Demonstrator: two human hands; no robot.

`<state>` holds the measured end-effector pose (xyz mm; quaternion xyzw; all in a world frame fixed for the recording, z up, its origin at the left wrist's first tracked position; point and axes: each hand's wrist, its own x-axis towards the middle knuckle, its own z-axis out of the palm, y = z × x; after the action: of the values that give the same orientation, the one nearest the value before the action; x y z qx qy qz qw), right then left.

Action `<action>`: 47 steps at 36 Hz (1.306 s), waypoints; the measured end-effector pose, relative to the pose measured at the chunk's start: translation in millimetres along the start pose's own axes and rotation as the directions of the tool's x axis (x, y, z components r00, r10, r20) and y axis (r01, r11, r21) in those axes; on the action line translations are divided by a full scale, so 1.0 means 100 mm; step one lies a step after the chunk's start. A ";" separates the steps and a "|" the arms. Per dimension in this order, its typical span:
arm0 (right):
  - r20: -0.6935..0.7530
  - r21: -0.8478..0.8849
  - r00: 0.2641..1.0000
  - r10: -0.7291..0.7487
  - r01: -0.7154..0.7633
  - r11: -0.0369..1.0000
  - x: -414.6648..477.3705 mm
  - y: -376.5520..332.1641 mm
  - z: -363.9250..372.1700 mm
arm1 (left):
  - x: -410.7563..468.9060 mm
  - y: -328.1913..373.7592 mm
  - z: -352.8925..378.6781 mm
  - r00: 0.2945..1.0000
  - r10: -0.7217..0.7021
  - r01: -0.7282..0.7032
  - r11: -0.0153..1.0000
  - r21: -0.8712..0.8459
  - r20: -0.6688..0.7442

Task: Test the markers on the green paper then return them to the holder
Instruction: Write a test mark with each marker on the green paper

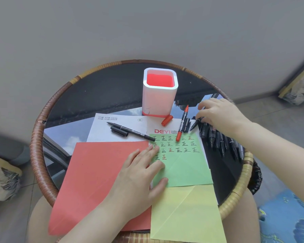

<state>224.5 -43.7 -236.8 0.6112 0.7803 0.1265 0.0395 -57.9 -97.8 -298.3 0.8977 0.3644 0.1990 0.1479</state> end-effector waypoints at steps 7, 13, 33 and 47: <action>-0.349 0.107 0.936 -0.042 0.085 0.991 -0.18 -0.23 -0.31 | 0.00 0.00 0.00 1.000 -0.003 0.003 1.000 -0.014 -0.008; -0.213 0.685 0.968 0.132 0.051 0.727 -0.46 -0.64 -0.44 | 0.00 0.00 0.00 1.000 -0.001 0.001 1.000 -0.004 -0.004; 0.186 0.982 0.831 0.524 -0.137 -0.131 -0.48 -1.31 -0.26 | 0.01 0.02 -0.02 0.999 -0.019 0.019 1.000 0.014 0.032; 0.138 0.969 0.593 0.793 -0.246 0.015 -0.39 -1.44 -0.02 | 0.02 0.03 -0.05 0.995 -0.033 0.030 0.999 0.028 0.098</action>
<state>98.0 -113.7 -274.3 0.7061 0.3726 -0.2141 -0.5628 -56.6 -98.0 -292.2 0.9023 0.3735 0.1474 0.1568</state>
